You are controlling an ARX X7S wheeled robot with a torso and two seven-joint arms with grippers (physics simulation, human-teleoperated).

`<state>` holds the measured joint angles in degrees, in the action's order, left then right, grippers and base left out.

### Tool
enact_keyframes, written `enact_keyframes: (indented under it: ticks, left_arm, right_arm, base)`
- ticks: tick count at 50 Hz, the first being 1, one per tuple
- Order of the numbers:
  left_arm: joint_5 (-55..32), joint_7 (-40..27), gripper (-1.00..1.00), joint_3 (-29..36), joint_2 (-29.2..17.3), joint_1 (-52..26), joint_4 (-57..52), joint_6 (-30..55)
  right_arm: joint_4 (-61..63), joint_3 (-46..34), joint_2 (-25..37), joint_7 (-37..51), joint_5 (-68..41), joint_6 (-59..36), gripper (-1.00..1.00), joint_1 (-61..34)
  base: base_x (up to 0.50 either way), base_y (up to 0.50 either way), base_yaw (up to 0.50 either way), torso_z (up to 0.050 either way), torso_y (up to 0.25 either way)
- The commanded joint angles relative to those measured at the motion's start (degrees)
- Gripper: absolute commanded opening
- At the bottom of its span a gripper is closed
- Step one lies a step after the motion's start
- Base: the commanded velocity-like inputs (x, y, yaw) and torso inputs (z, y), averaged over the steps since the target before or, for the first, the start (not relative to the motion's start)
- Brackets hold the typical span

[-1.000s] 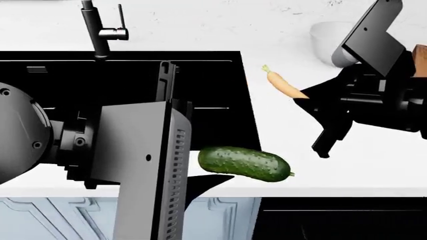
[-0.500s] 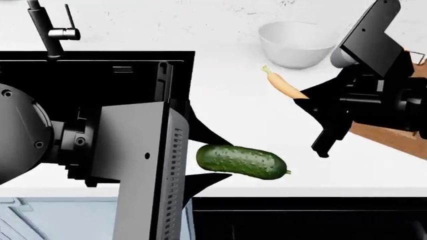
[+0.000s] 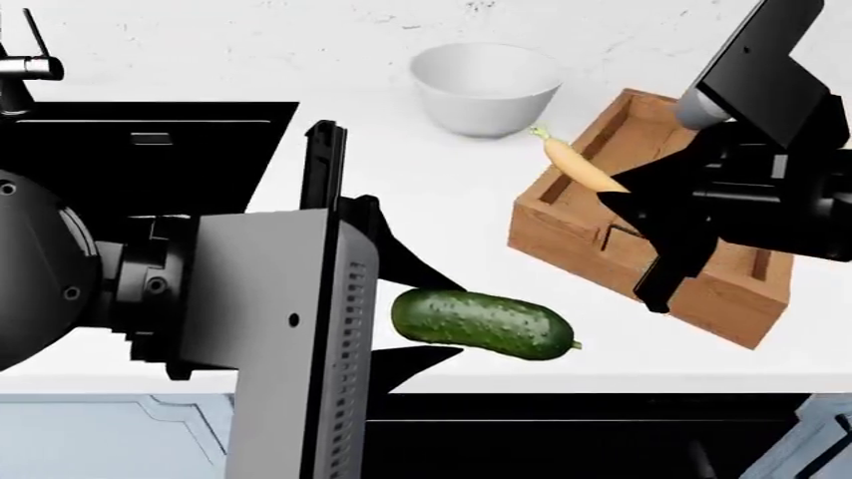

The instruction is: Place the two vegetables and bowl onto the tray for setting up a vegetable dip station.

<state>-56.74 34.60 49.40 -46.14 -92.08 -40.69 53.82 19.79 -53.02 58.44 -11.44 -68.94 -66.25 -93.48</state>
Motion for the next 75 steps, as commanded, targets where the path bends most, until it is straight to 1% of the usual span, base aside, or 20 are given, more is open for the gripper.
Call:
enact_keyframes:
  ticks: [1,19,27,29,37,44,45,46,48,52,58,72,75]
  left_arm:
    - [-0.6,-1.2,-1.00,-1.1,-0.5,-0.8,-0.7,0.2]
    - [-1.4,-1.4,-1.00,-1.3,-2.5,-0.6,-2.1,0.4]
    - [-2.0,-1.6,-1.00,-1.8,-3.0,-1.5,-2.3,1.0]
    - [-2.8,-1.6,-1.00,-2.2,-3.1,-2.8,-2.5,1.9]
    - [-7.4,-1.4,-1.00,-4.7,-1.8,-12.4,-1.8,7.6]
    - [-5.0,0.9,-1.00,-4.7,-0.4,-17.4,2.2,8.8]
    - [-4.4,1.0,-1.00,-4.6,-0.3,-17.8,2.8,8.9]
    - [-3.6,1.6,-1.00,-4.5,-0.1,-18.5,3.9,8.7]
    - [-2.6,2.4,-1.00,-4.4,0.1,-19.4,5.1,8.4]
    - [-0.1,3.5,-1.00,-3.8,0.8,-20.8,7.9,7.7]
    - [2.0,4.2,-1.00,-3.2,1.0,-20.7,10.0,6.5]
    - [2.9,4.2,-1.00,-3.2,-0.1,-18.6,10.1,4.5]
    - [2.8,4.1,-1.00,-3.3,-0.5,-18.1,9.7,4.2]
  right_arm:
    - [0.8,0.6,0.6,0.7,-0.7,-0.7,-1.00,-0.6]
    - [0.7,1.1,0.2,0.7,-1.6,0.0,-1.00,-0.4]
    - [1.0,0.8,-0.3,0.5,-1.2,0.0,-1.00,-0.7]
    - [1.4,0.8,-0.4,-0.1,-1.1,-0.7,-1.00,-1.8]
    - [1.5,1.4,-1.3,-2.5,-2.0,-5.0,-1.00,-8.4]
    - [-1.0,1.2,-2.8,-4.1,-0.2,-6.7,-1.00,-12.5]
    - [-1.1,1.0,-2.9,-4.3,0.4,-6.6,-1.00,-12.8]
    - [-0.8,-0.6,-3.0,-5.4,3.3,-6.5,-1.00,-13.8]
    - [-1.0,-0.7,-2.9,-6.7,3.9,-6.1,-1.00,-14.4]
    - [-1.6,-1.1,-3.2,-7.9,4.7,-5.9,-1.00,-15.2]
    - [-2.4,-1.6,-3.5,-8.0,5.4,-5.8,-1.00,-15.2]
    - [-2.7,-2.4,-4.4,-7.5,6.0,-6.2,-1.00,-15.0]
    - [-2.2,-1.6,-4.1,-7.1,4.3,-5.9,-1.00,-14.2]
  base:
    - [0.00,-0.50,0.00,0.000,0.000]
    - [0.00,-0.49,0.00,0.000,0.001]
    - [0.00,-0.03,0.00,0.001,0.001]
    - [0.00,0.00,0.00,0.000,0.000]
    - [0.00,0.00,0.00,0.000,0.000]
    - [0.00,0.00,0.00,0.000,0.001]
    - [0.00,0.00,0.00,0.000,0.000]
    - [0.00,0.00,0.00,0.000,0.000]
    - [0.08,-0.02,0.00,0.000,0.000]
    - [0.38,-0.17,0.00,0.000,0.000]
    - [0.48,-0.18,0.00,0.000,0.000]
    - [0.49,-0.16,0.00,0.000,0.002]
    - [0.50,-0.09,0.00,0.003,0.000]
